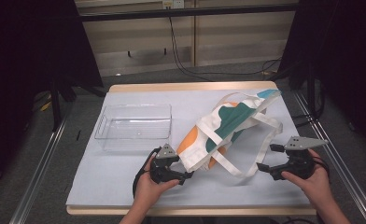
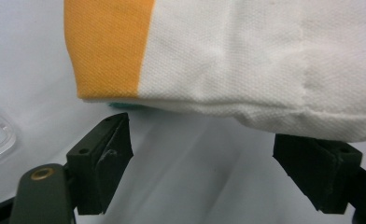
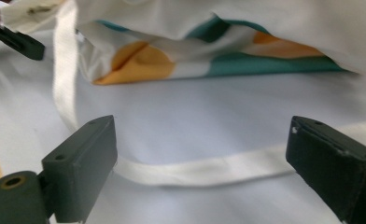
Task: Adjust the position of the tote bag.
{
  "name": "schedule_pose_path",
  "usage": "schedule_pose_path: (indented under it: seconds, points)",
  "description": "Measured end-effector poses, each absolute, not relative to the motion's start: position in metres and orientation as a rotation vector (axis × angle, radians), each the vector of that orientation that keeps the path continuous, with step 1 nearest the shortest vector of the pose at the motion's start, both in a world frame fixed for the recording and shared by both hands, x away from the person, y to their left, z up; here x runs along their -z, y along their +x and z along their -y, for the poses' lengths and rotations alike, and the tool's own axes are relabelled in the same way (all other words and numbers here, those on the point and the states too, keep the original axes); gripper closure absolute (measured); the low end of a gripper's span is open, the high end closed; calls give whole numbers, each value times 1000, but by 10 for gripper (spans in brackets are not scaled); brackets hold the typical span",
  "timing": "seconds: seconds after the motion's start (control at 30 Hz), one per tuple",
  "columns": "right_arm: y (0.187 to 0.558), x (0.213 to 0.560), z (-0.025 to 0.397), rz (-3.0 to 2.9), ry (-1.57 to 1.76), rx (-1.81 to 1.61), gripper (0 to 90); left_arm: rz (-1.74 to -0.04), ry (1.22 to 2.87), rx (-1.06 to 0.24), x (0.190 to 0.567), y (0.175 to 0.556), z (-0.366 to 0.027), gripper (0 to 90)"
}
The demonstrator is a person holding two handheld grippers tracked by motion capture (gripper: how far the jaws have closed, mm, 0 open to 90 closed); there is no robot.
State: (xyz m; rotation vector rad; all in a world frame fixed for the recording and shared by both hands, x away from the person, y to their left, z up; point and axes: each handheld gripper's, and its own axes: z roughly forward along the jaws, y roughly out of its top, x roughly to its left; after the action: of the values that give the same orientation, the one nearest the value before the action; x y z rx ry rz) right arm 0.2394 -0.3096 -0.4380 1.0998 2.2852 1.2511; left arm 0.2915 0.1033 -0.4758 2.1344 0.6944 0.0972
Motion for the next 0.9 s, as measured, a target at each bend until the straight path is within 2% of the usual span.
schedule_pose_path:
  seconds: [0.5, 0.9]
  points:
    - [256, 465, 355, -2201, 1195, -1096, 121, -692, 2130, -92, 476, 292, -103, 197]
    - [275, 469, 373, -2157, 1238, -1060, 146, -682, 2135, -104, 474, 292, -104, 200]
